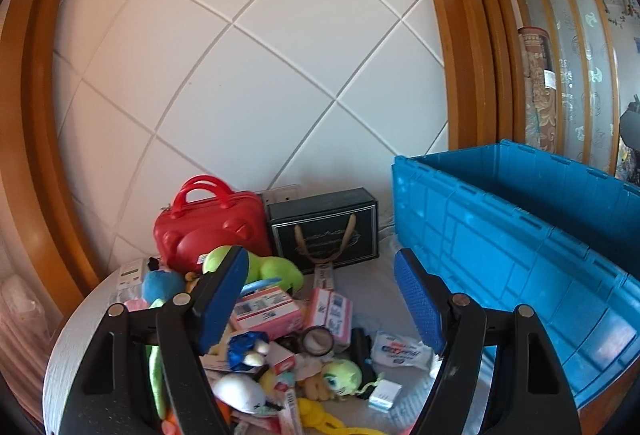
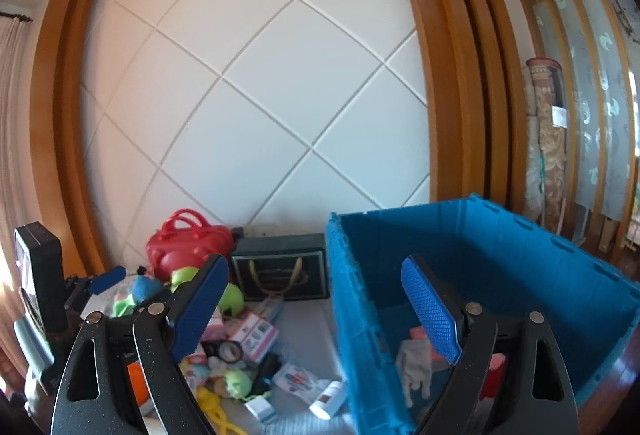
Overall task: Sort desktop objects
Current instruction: 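Move both tools back to the table pile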
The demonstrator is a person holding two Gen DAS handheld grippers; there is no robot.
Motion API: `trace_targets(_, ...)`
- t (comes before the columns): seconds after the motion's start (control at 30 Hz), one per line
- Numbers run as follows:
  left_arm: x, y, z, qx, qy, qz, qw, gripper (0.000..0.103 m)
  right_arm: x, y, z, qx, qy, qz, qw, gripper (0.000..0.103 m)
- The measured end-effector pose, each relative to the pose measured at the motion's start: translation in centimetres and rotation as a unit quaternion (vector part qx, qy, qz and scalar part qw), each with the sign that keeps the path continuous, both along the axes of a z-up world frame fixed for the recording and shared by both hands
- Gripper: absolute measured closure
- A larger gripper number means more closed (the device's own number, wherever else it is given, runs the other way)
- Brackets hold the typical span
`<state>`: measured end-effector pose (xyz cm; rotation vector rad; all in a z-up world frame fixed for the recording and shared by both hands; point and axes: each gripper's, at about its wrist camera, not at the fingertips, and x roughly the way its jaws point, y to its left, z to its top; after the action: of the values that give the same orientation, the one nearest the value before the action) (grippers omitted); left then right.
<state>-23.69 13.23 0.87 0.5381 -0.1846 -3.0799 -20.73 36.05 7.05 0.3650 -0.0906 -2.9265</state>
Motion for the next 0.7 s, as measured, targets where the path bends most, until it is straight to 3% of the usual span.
trace_targets(0.37, 2.1, -11.9, -4.3, -0.014, -0.047, 0.039, 0.9981, 0.028, -1.6, -12.6, -5.1, 0.007, -0.065, 0.061, 0.996, 0.014)
trace_targets(0.7, 2.8, -16.1, -8.6, -0.016, -0.075, 0.033, 0.9965, 0.028, -2.0, -16.5, -10.5, 0.024, -0.129, 0.064, 0.989, 0.014)
